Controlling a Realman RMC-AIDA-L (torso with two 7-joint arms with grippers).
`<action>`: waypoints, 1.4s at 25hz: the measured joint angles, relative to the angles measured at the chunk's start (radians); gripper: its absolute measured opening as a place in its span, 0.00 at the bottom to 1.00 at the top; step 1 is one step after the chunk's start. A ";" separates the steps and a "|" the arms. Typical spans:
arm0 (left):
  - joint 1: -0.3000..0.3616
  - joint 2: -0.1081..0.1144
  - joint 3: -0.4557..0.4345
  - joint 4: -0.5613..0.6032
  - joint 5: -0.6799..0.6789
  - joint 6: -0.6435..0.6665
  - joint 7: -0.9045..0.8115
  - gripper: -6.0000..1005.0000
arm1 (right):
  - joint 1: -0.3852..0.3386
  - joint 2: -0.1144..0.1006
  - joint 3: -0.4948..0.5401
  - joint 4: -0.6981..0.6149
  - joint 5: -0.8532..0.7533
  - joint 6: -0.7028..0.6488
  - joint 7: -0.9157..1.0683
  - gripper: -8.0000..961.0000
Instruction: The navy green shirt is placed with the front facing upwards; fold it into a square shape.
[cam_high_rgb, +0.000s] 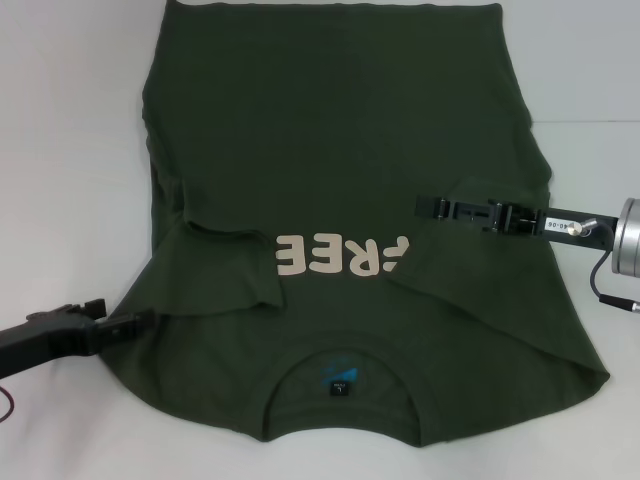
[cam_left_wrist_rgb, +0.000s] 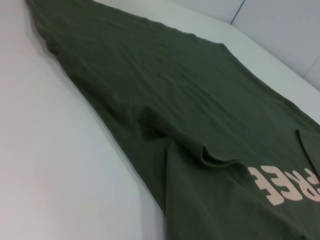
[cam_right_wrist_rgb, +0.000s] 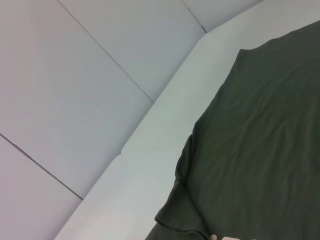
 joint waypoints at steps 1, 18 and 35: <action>0.000 0.000 0.001 0.000 0.003 0.000 0.000 0.93 | 0.000 0.000 0.000 0.000 0.000 0.000 0.000 0.98; -0.009 -0.001 0.031 -0.001 0.053 0.011 -0.002 0.93 | 0.004 -0.002 0.000 0.000 0.000 -0.003 0.003 0.98; -0.031 0.002 0.042 0.007 0.052 0.159 0.006 0.93 | 0.004 -0.004 0.002 0.000 0.002 -0.004 0.003 0.98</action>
